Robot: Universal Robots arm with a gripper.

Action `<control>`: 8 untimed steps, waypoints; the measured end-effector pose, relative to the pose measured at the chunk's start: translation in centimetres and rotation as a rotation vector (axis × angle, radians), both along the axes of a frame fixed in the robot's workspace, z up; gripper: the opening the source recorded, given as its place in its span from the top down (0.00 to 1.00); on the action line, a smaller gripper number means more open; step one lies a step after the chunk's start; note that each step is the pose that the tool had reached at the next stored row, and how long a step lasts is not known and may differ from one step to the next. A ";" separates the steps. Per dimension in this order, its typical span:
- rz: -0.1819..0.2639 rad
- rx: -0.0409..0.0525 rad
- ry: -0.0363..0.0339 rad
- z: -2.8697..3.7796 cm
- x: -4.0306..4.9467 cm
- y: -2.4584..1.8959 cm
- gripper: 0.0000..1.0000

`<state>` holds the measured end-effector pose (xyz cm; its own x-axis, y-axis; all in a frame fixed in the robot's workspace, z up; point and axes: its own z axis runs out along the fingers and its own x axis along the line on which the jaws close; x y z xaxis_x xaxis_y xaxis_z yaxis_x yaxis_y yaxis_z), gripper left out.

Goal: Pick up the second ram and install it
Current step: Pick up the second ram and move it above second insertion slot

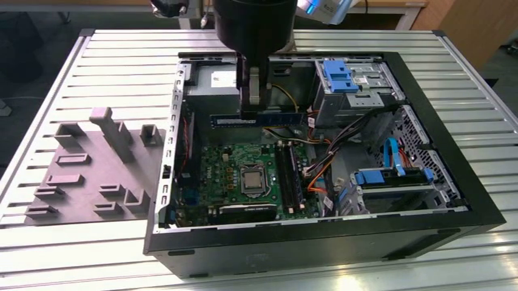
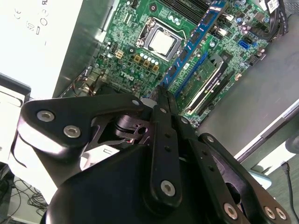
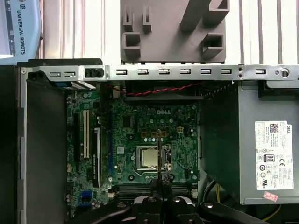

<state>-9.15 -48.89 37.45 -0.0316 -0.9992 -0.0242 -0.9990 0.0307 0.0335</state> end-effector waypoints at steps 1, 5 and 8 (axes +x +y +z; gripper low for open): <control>0.000 0.0000 0.0001 -0.03 0.03 0.00 0.88; 0.000 0.0000 0.0001 -0.18 0.14 0.00 0.88; 0.000 0.0000 0.0000 -0.31 0.22 0.00 0.88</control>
